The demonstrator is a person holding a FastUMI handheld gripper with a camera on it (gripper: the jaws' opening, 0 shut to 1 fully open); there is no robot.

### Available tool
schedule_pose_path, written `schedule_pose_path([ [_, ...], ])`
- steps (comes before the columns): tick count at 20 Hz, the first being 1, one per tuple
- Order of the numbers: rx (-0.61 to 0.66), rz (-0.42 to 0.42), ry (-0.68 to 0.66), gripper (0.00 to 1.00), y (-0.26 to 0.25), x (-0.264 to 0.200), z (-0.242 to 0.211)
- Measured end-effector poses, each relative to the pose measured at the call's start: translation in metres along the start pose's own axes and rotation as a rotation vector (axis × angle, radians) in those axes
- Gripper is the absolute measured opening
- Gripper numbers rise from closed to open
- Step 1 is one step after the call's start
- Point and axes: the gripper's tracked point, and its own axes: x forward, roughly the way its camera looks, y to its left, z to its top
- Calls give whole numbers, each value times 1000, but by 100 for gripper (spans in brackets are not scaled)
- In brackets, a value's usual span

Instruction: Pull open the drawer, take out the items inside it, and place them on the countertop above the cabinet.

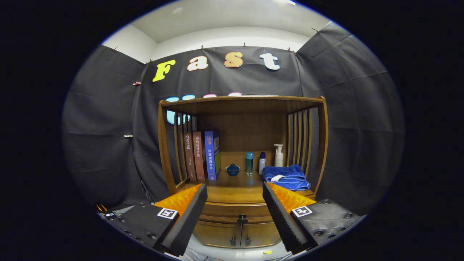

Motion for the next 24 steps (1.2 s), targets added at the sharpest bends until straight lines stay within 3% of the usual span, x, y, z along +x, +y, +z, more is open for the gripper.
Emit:
schedule_pose_path([
  [9,5,-15,54,98,-8,20,-34],
  [24,29,-53,350,99,-28,124,-217],
])
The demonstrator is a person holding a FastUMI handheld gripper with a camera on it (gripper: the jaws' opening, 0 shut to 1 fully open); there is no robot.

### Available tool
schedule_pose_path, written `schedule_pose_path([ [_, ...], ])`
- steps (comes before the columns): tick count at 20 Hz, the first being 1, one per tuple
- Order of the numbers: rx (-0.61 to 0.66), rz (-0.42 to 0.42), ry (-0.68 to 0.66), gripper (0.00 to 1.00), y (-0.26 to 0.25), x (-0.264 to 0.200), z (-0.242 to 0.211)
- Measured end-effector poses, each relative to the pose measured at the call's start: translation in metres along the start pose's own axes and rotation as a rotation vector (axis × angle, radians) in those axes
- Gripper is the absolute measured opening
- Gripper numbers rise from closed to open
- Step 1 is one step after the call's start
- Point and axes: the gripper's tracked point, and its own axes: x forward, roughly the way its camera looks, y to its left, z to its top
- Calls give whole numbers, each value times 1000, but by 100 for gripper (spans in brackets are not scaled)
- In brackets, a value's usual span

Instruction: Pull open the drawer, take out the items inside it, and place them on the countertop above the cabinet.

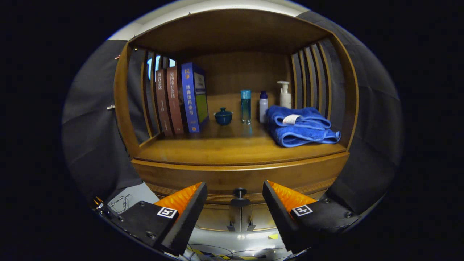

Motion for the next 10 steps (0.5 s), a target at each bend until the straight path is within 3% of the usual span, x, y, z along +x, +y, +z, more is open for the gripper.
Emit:
schedule_pose_path([
  [9,18,-27,122,98,-12,52,-59],
  [10,20,-28,126,86,-13,55,-61],
])
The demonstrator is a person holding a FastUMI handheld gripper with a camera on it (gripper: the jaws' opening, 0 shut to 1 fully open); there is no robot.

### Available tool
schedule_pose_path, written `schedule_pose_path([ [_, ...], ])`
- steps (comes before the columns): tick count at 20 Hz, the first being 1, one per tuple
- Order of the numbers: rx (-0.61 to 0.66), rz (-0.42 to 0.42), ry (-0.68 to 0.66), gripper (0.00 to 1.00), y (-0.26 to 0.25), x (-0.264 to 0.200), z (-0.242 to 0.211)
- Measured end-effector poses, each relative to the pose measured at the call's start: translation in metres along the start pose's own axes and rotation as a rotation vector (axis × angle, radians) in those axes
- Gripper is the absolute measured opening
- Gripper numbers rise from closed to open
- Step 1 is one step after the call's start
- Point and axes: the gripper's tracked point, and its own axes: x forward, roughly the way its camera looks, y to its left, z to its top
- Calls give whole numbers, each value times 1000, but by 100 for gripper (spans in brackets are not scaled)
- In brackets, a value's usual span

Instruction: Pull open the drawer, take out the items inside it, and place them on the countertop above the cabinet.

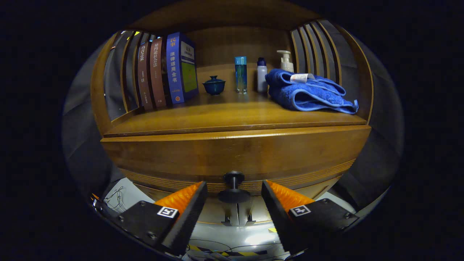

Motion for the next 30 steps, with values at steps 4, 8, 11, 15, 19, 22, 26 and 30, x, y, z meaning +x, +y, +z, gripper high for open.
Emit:
schedule_pose_path([
  [4,-5,4,5,42,2,1,-1],
  [8,-8,5,15,32,2,1,-1],
  [11,-14,4,26,32,2,-2,-3],
  [15,-22,4,47,32,1,-20,-13],
  [19,-19,9,71,32,0,-45,-26],
  [22,-19,16,89,32,0,-66,-37],
  [26,-24,23,106,32,-1,-95,-51],
  [30,-17,29,130,32,-1,-121,-65],
])
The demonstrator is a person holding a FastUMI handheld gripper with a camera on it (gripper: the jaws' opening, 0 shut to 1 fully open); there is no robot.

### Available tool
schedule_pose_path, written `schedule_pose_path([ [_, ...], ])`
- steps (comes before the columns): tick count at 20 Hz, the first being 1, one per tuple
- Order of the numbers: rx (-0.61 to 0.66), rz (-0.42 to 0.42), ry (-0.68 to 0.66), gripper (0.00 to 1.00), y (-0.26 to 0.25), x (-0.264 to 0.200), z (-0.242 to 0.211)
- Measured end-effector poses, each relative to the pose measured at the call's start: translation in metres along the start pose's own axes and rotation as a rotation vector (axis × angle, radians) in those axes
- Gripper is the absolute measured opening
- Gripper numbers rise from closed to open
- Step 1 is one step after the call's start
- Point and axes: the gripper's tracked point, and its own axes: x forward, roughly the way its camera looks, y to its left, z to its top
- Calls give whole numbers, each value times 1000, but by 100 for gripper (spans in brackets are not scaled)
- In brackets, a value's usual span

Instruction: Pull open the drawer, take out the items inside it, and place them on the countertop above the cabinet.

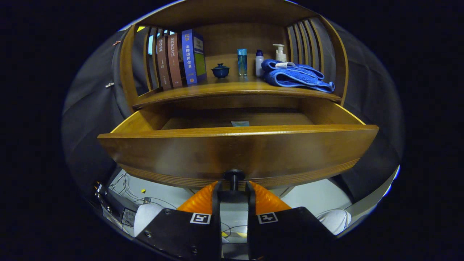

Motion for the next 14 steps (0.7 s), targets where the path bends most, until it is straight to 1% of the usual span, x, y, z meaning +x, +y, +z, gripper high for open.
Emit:
schedule_pose_path([
  [3,21,18,15,32,3,-17,-14],
  [7,10,24,62,32,2,-36,-38],
  [11,13,21,63,32,2,-38,-37],
  [12,10,23,69,35,3,-37,-38],
  [13,10,25,79,44,3,-36,-40],
  [14,9,28,88,47,3,-35,-43],
])
